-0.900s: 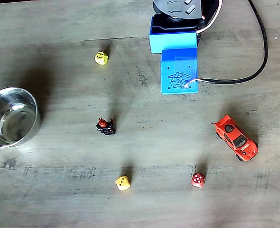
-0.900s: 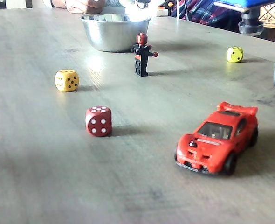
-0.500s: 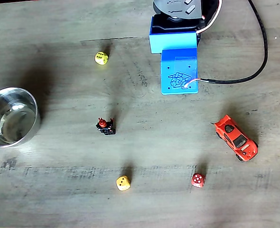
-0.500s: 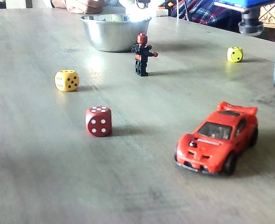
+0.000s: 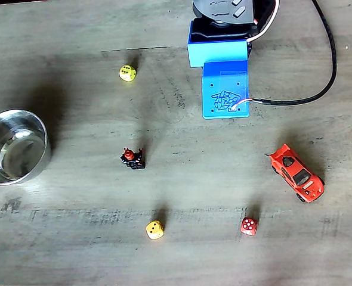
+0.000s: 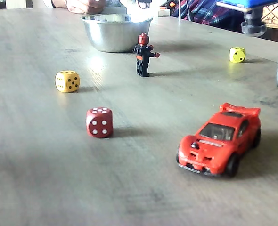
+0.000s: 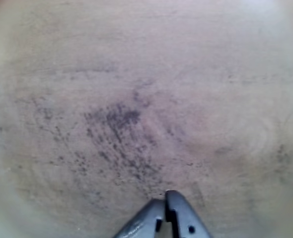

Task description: Pick up the lego figure and place in bowl

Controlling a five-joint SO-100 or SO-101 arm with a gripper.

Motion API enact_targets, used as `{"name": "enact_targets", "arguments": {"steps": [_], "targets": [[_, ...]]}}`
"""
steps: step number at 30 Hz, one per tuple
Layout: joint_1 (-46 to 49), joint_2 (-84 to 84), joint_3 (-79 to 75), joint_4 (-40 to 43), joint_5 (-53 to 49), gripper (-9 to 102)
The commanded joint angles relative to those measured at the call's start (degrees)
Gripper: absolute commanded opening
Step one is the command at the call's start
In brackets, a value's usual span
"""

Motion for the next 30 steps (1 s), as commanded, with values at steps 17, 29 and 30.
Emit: {"name": "enact_targets", "arguments": {"steps": [17, 29, 30], "targets": [[0.26, 0.62, 3.43, -0.44, -0.44, 0], [0.26, 0.53, -1.93, -0.44, -0.44, 0], [0.26, 0.53, -2.20, -0.44, -0.44, 0]]}}
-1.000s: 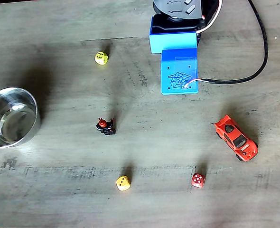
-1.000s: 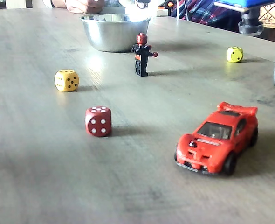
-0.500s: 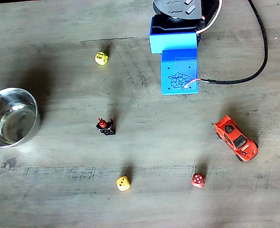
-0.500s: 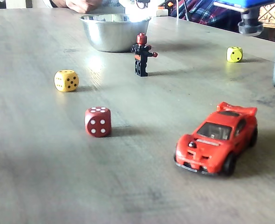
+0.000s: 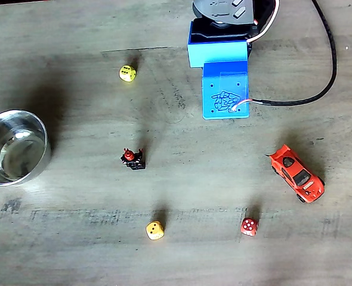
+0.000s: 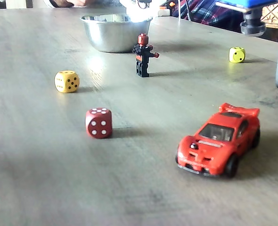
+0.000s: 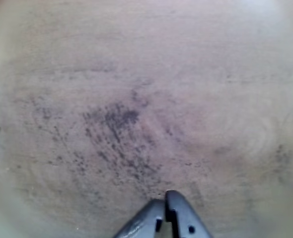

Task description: Pick up the lego figure and place in bowl

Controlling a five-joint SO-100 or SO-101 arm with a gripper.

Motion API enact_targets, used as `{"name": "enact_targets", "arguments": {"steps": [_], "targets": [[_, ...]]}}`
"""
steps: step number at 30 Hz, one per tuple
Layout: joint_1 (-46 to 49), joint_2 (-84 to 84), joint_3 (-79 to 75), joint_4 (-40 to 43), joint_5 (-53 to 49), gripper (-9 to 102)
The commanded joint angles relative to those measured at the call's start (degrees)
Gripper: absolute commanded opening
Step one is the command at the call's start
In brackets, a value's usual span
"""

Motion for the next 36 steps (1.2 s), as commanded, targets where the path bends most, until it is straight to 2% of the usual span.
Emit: {"name": "enact_targets", "arguments": {"steps": [1, 10, 22, 36], "targets": [[0.26, 0.53, -1.14, -0.53, -0.44, 0], [0.35, 0.53, -1.23, -2.72, -0.44, 0], [0.88, -2.37, -1.23, -22.59, -0.44, 0], [9.40, -15.91, -1.85, -49.22, -0.44, 0]]}}
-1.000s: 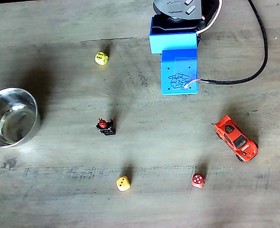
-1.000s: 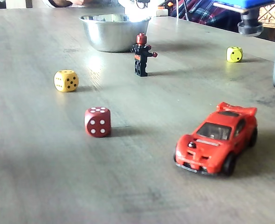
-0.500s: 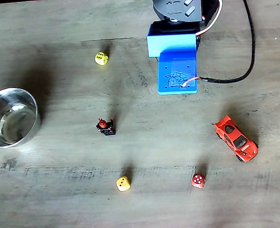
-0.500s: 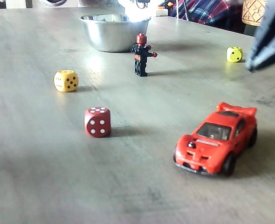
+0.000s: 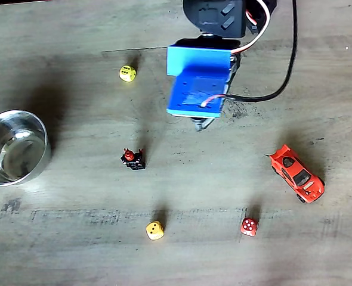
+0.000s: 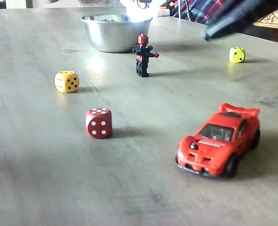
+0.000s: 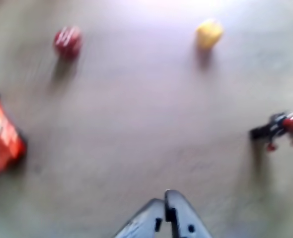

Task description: Pick up the lego figure and place in bowl

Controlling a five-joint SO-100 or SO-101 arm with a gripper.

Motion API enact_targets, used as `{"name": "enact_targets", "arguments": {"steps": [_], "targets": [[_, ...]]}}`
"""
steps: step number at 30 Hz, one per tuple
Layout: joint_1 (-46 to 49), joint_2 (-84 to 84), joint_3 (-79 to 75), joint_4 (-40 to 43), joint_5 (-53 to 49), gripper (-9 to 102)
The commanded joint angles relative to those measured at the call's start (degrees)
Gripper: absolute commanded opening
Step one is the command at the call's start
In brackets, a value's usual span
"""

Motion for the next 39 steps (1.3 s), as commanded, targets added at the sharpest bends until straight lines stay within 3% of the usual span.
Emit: {"name": "enact_targets", "arguments": {"steps": [1, 11, 39], "targets": [[2.55, -3.25, -1.93, -6.50, 0.00, 0], [9.49, -22.15, -13.54, -17.23, 0.00, 0], [20.13, -49.66, -36.91, -17.31, 0.00, -1]]}}
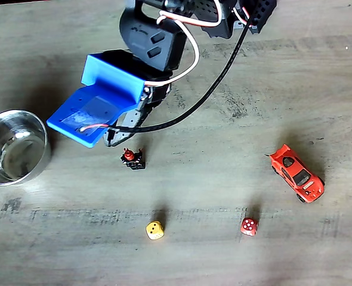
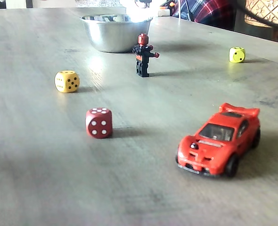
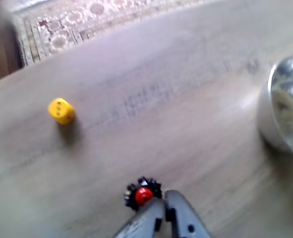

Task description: Pick up the lego figure and place in bowl

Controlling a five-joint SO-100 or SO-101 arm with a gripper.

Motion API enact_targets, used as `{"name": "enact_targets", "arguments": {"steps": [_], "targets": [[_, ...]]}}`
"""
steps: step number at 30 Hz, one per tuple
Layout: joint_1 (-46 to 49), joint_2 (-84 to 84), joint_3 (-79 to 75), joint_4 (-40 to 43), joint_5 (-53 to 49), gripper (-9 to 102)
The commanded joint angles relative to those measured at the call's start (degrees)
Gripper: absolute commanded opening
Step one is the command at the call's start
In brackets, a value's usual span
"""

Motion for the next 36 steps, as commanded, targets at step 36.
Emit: {"name": "enact_targets", "arguments": {"steps": [36], "targets": [[0.18, -10.11, -28.48, 27.51, 0.53, 0]]}}
